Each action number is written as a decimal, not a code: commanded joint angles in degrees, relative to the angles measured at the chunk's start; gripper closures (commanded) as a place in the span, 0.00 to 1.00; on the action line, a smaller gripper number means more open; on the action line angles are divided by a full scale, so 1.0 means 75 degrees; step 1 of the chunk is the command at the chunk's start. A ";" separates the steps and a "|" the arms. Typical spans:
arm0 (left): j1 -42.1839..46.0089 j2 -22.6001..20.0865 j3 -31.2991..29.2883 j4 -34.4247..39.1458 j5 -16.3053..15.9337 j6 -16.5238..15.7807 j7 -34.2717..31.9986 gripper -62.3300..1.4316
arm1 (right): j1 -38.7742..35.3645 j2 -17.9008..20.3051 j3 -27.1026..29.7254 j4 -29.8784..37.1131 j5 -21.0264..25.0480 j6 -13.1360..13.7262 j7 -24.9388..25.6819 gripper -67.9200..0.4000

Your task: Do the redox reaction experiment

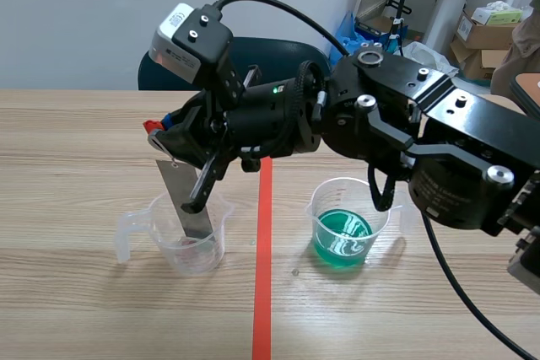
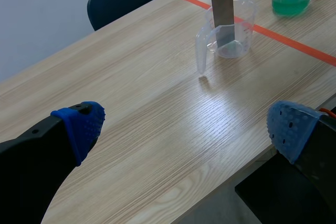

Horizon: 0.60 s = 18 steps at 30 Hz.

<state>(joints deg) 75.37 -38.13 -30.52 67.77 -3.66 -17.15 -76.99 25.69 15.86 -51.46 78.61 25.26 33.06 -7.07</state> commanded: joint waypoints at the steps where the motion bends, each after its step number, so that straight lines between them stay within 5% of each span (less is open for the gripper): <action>1: 0.0009 0.0023 -0.0052 0.0023 -0.0044 -0.0020 -0.0137 0.00 | 0.0087 -0.0023 0.0044 0.0125 -0.0105 0.0006 0.0000 0.88; 4: 0.0009 0.0023 -0.0052 0.0023 -0.0044 -0.0020 -0.0137 0.00 | 0.0090 -0.0020 0.0044 0.0125 -0.0437 0.0035 -0.0003 0.61; 7: 0.0009 0.0023 -0.0052 0.0023 -0.0044 -0.0020 -0.0137 0.00 | 0.0090 -0.0023 0.0047 0.0125 -0.0522 0.0536 0.0026 0.36; 11: 0.0009 0.0023 -0.0052 0.0023 -0.0044 -0.0020 -0.0137 0.00 | 0.0090 -0.0023 0.0047 0.0125 -0.0519 0.1166 0.0341 0.22; 18: 0.0009 0.0023 -0.0052 0.0023 -0.0044 -0.0020 -0.0137 0.00 | 0.0087 -0.0041 0.0044 0.0125 -0.0516 0.1288 0.0402 0.00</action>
<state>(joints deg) 75.37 -38.13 -30.52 67.77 -3.66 -17.15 -76.99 25.67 15.88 -51.46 78.70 20.75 42.30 -4.75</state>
